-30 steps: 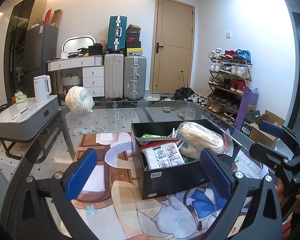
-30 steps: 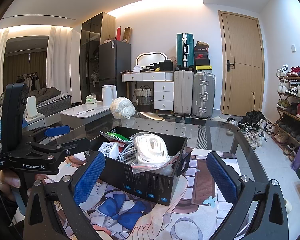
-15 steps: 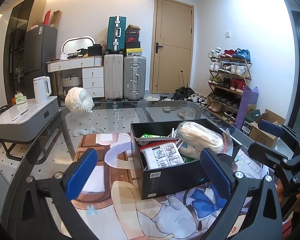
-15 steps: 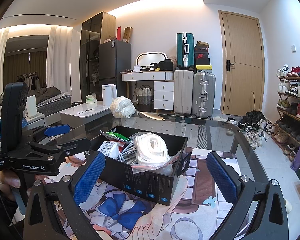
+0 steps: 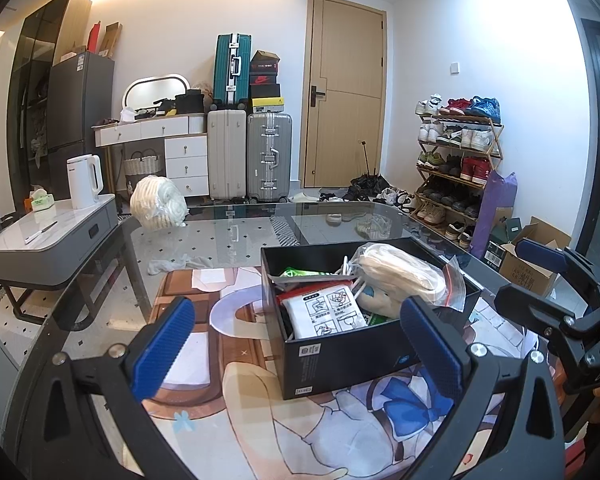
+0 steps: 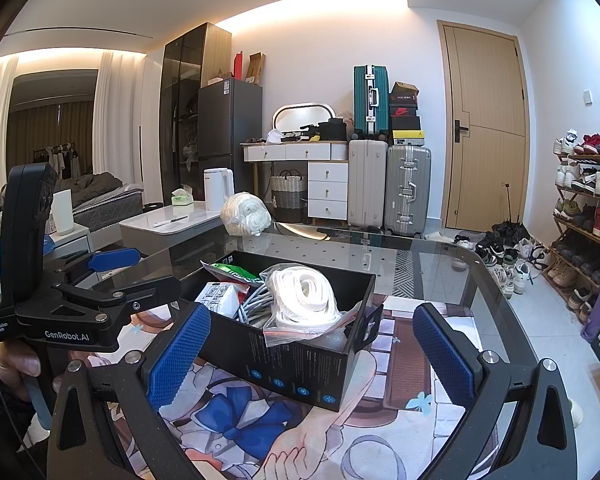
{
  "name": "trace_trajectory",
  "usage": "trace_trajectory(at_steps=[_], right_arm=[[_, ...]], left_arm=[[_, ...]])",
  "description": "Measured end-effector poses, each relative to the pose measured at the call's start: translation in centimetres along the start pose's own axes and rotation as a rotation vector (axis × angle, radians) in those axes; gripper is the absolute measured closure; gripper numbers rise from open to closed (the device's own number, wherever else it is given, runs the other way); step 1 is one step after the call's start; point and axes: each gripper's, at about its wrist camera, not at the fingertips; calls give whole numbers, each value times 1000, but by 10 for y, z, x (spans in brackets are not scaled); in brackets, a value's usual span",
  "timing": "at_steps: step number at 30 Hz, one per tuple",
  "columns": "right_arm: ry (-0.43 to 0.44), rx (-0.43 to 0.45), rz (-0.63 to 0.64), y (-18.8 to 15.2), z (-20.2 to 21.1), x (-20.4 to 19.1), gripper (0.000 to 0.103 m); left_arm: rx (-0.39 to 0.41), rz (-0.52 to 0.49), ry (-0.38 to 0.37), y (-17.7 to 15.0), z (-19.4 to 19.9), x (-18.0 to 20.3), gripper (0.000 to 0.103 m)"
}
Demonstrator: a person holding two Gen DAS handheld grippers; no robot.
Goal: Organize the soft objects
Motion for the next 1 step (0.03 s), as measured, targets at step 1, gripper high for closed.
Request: trace_trajectory(at_steps=[1], right_arm=[[0, 0, 0, 0, 0, 0, 0]], left_arm=[[2, -1, 0, 1, 1, 0, 0]])
Point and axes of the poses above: each gripper's, at about its wrist camera, not at the fingertips, and z roughly against the way its jaws point, x to its right, y to its top, and after that the axes turned 15 degrees about -x, right-handed
